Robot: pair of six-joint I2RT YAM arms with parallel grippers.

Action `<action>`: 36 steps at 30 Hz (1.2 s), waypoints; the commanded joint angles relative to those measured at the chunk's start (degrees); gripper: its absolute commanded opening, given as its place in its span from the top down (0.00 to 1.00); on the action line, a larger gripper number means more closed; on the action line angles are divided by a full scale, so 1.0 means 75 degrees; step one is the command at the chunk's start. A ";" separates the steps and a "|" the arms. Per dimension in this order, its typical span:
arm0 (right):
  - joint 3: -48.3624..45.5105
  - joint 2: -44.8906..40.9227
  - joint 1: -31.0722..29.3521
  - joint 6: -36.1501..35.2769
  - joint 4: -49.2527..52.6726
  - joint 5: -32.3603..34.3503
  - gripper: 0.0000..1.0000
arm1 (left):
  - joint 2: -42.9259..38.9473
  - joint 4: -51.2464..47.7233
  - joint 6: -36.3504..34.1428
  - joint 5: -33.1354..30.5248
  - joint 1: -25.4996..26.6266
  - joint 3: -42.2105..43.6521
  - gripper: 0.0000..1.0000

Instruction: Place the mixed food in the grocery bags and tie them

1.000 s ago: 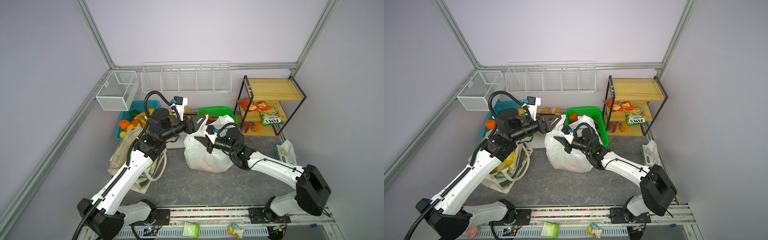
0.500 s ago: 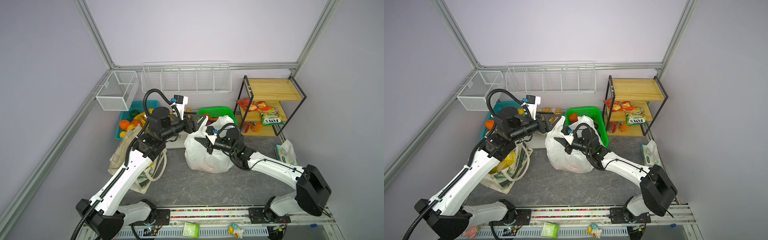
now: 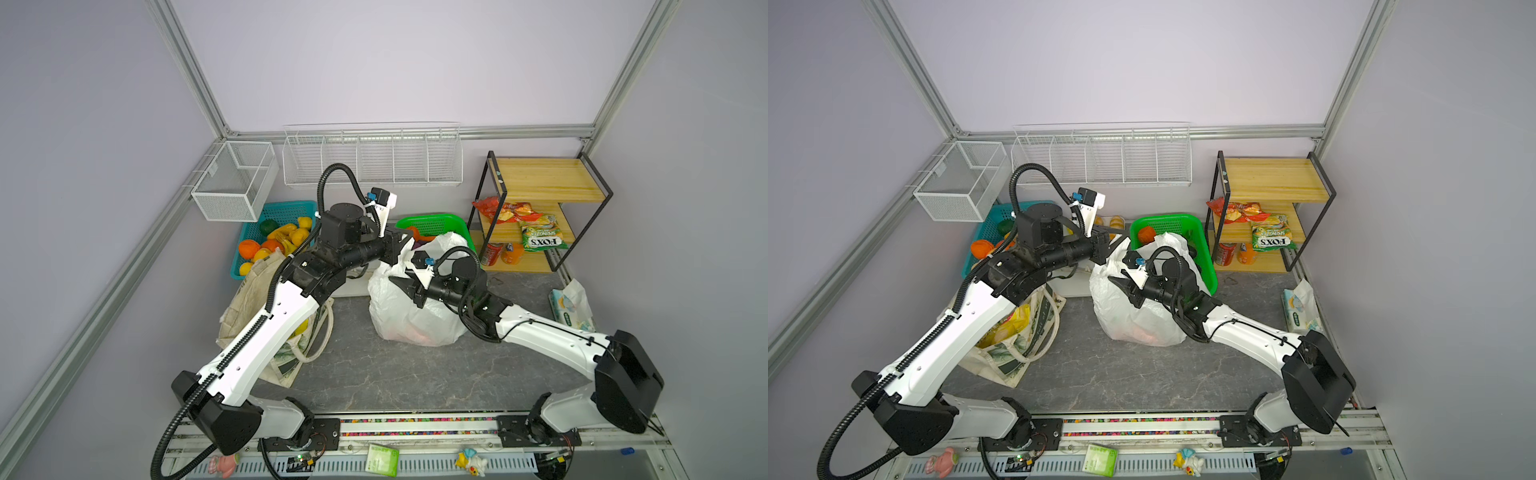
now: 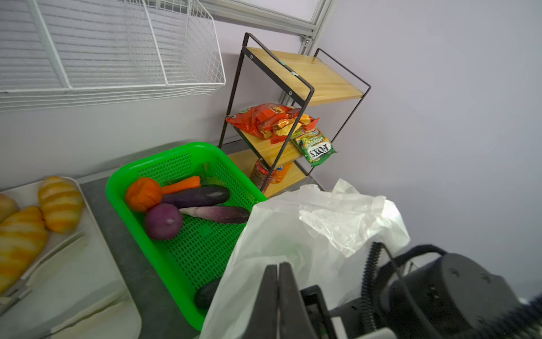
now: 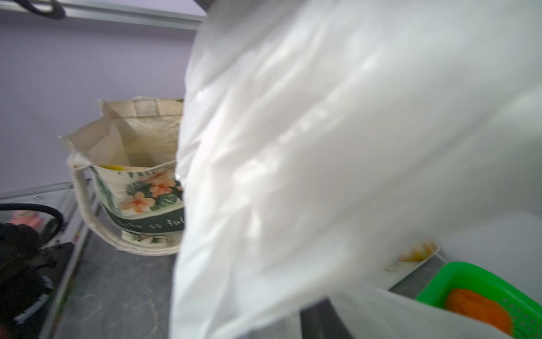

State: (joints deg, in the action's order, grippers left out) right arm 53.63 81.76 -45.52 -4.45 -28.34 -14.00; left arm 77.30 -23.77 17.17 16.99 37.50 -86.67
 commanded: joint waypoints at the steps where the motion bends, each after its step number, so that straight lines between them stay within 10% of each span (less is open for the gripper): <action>1: -0.0493 -0.0515 -0.0184 0.0792 -0.0955 0.1098 0.29 | -0.0577 0.1291 0.1056 0.0344 0.0016 0.0707 1.00; 6: -0.0686 -0.0500 -0.1203 0.0147 -0.1799 0.1893 0.00 | -0.0941 0.2255 0.2023 0.0615 0.0028 0.1388 1.00; 14: 0.0060 0.0146 -0.1836 0.0264 -0.2723 0.3795 0.00 | -0.1139 0.2654 0.2642 0.0536 0.0050 0.1833 1.00; 22: -0.0684 0.1828 -0.2260 0.0218 -0.4758 0.6747 0.35 | -0.1390 0.3469 0.3556 0.0242 -0.0113 0.2275 1.00; 31: -0.1003 0.1534 -0.2257 -0.0298 -0.4328 0.6592 0.58 | -0.1261 0.3478 0.3576 0.0273 -0.0334 0.2275 1.00; 36: -0.0679 0.1177 -0.1990 -0.0116 -0.3346 0.5534 0.32 | -0.1230 0.3304 0.3416 0.0367 -0.0364 0.2223 1.00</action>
State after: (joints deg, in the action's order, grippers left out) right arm 46.96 93.23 -61.39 -4.54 -55.92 31.62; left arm 68.16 -0.05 43.03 19.31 35.11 -69.41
